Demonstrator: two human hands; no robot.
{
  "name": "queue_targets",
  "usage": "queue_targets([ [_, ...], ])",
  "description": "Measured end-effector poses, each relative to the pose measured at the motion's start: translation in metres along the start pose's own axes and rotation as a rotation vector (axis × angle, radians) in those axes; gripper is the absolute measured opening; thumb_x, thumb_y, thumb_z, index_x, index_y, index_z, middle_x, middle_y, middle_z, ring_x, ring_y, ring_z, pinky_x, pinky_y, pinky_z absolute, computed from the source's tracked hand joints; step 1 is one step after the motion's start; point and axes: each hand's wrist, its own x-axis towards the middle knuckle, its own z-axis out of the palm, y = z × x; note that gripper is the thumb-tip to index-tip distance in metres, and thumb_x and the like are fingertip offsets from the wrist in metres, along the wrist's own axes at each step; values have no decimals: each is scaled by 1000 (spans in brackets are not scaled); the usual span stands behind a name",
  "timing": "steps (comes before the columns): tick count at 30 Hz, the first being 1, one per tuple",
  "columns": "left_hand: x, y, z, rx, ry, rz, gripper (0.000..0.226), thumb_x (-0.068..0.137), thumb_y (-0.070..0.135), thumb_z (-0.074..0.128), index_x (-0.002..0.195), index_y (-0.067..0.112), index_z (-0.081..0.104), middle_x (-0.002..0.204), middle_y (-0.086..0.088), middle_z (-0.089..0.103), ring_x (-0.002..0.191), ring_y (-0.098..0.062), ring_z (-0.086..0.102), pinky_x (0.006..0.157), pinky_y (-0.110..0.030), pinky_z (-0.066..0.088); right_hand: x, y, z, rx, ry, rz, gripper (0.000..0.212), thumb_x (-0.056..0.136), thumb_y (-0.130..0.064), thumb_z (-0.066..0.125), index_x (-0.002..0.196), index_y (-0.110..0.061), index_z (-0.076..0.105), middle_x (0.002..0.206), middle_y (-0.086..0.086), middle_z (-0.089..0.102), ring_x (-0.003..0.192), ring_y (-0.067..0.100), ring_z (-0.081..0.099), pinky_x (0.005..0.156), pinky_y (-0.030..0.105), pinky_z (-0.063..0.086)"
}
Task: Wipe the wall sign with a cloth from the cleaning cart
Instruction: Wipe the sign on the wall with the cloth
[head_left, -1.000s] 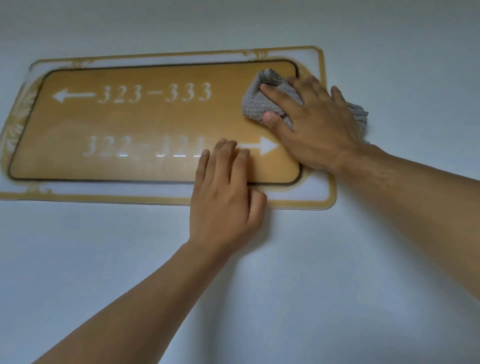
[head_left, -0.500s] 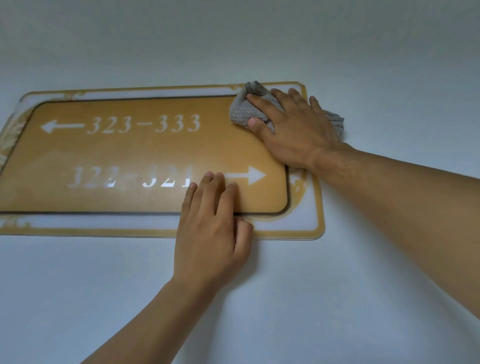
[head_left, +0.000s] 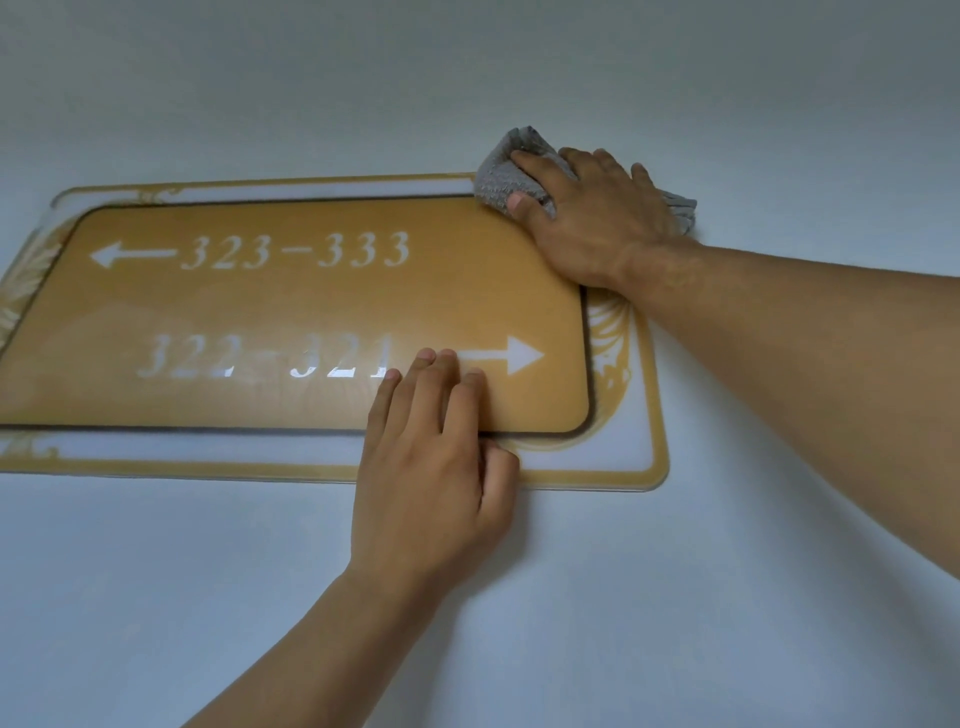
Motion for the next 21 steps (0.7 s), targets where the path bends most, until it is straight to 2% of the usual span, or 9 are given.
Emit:
queue_targets([
  [6, 0, -2, 1, 2, 11, 3, 49, 81, 25, 42, 124, 6, 58, 137, -13, 52, 136, -32, 39, 116, -48, 27, 30, 4, -6, 10, 4, -1, 64, 94, -71, 13, 154, -47, 17, 162, 4, 29, 147, 30, 27, 118, 55, 18],
  [14, 1, -5, 2, -11, 36, 14, 48, 81, 25, 43, 122, 6, 59, 135, -13, 54, 135, -31, 41, 117, -46, 27, 41, 6, -4, -9, 12, 14, 65, 93, -72, 11, 153, -48, 17, 160, 3, 33, 145, 32, 30, 116, 60, 19],
  [17, 2, -6, 2, -18, 36, 18, 48, 80, 24, 43, 121, 6, 60, 135, -13, 54, 135, -32, 41, 116, -47, 27, 40, 6, -5, -10, 3, 8, 63, 95, -69, 10, 154, -47, 17, 162, 3, 30, 147, 31, 28, 117, 62, 15],
  [21, 1, -6, 1, -30, 40, 15, 47, 80, 23, 44, 120, 5, 60, 136, -15, 55, 135, -33, 42, 116, -49, 28, 34, 5, -7, 7, -3, -11, 58, 101, -61, 7, 156, -44, 16, 166, -1, 21, 153, 27, 14, 120, 60, 5],
])
